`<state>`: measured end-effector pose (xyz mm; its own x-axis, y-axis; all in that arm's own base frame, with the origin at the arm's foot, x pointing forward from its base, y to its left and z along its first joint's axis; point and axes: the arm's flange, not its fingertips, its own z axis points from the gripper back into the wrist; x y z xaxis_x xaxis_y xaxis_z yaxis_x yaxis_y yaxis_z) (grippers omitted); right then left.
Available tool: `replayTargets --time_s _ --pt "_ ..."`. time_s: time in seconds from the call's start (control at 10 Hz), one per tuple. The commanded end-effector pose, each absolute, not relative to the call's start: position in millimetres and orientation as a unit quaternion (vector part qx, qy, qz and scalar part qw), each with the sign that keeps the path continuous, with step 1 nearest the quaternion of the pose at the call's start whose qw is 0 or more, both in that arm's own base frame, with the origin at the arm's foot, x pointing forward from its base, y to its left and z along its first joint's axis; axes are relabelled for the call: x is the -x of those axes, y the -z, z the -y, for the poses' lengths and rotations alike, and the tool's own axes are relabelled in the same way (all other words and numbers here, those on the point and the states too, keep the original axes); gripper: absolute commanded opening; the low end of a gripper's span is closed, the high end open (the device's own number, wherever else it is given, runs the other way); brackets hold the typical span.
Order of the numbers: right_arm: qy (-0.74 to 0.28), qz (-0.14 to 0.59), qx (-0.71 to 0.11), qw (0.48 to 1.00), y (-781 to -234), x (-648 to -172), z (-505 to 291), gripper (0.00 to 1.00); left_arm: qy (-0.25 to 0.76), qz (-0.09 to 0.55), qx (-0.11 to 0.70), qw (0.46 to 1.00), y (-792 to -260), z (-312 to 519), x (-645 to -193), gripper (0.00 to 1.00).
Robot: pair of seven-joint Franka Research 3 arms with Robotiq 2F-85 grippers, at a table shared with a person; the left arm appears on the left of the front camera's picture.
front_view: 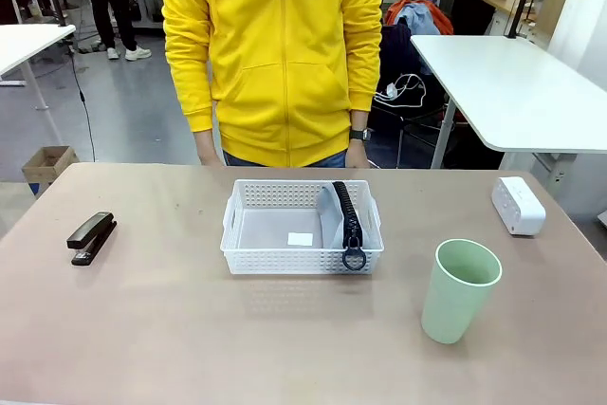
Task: Efficiently arrange items inside the basket to fit them all.
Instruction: Pick up the Digital clock and place it inside the Organizing basket.
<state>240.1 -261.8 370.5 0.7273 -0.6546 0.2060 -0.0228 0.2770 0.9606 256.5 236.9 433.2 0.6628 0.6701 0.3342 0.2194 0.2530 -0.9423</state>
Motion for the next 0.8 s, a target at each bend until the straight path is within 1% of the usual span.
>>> replayTargets --time_s 0.0,0.1,0.2,0.4,0.5,0.6,0.7 --pt "0.212 0.280 -0.469 0.810 -405.0 -261.6 232.0 1.00 -0.153 0.390 0.592 0.689 -433.8 -238.3 -257.6 1.00" --pt "0.210 0.264 -0.394 0.855 -422.1 -283.3 212.5 1.00 -0.153 0.390 0.592 0.689 -433.8 -238.3 -257.6 1.00" --pt "0.194 0.261 -0.330 0.886 -435.6 -301.6 194.2 1.00 -0.153 0.390 0.592 0.689 -433.8 -238.3 -257.6 1.00" --pt "0.150 0.249 -0.175 0.941 -449.6 -337.2 146.5 1.00 -0.153 0.390 0.592 0.689 -433.8 -238.3 -257.6 1.00" --pt "0.115 0.236 -0.065 0.963 -452.3 -353.8 116.0 1.00 -0.153 0.390 0.592 0.689 -433.8 -238.3 -257.6 1.00" --pt "0.069 0.231 -0.006 0.970 -453.8 -364.9 91.0 1.00 -0.153 0.390 0.592 0.689 -433.8 -238.3 -257.6 1.00" --pt "0.032 0.216 0.019 0.976 -453.9 -371.5 73.0 1.00 -0.153 0.390 0.592 0.689 -433.8 -238.3 -257.6 1.00"
